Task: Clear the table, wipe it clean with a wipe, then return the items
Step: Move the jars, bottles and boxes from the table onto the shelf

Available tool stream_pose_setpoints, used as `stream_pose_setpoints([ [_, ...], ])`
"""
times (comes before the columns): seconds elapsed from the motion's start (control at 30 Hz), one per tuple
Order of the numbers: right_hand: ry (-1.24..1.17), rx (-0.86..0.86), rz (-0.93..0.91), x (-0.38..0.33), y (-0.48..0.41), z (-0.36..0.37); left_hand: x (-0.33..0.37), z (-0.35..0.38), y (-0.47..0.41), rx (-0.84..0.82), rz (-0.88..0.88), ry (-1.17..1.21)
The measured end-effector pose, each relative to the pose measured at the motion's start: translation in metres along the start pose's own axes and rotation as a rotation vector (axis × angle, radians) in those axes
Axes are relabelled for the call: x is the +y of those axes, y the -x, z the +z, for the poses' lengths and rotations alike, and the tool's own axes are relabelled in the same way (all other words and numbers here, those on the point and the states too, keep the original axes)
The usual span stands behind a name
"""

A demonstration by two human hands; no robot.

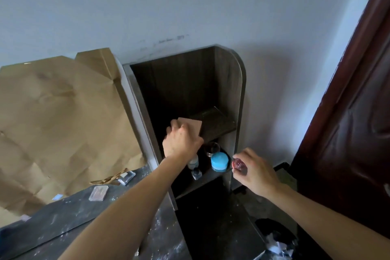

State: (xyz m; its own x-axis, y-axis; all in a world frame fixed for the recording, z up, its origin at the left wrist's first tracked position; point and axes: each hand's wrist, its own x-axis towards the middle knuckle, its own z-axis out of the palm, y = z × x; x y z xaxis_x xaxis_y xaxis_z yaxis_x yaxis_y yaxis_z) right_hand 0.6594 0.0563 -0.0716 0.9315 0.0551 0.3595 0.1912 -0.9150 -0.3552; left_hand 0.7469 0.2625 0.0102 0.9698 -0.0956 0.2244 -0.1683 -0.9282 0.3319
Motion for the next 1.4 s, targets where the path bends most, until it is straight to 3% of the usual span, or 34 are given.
stream_pose_setpoints([
  [0.27,-0.146,0.089,-0.101,0.009,-0.066,0.002,-0.013,0.017,-0.013,-0.025,-0.022,-0.005],
  [0.43,-0.218,0.146,-0.185,0.000,-0.105,0.005,-0.028,0.024,0.019,0.190,0.227,-0.041],
  [0.57,-0.261,0.111,-0.317,-0.010,-0.139,0.010,-0.031,0.029,0.030,0.214,0.277,-0.184],
  [0.87,-0.204,-0.079,-0.321,-0.037,-0.195,0.031,-0.010,0.026,0.015,0.241,-0.004,-0.343],
  [1.2,-0.287,-0.204,-0.404,-0.052,-0.216,0.049,-0.007,0.027,0.030,0.182,-0.091,-0.308],
  [1.3,-0.292,-0.165,-0.425,-0.047,-0.208,0.046,-0.006,0.030,0.045,0.205,-0.080,-0.283],
  [1.4,-0.335,-0.014,-0.468,-0.043,-0.193,0.039,-0.007,0.028,0.069,0.237,-0.046,-0.284],
])
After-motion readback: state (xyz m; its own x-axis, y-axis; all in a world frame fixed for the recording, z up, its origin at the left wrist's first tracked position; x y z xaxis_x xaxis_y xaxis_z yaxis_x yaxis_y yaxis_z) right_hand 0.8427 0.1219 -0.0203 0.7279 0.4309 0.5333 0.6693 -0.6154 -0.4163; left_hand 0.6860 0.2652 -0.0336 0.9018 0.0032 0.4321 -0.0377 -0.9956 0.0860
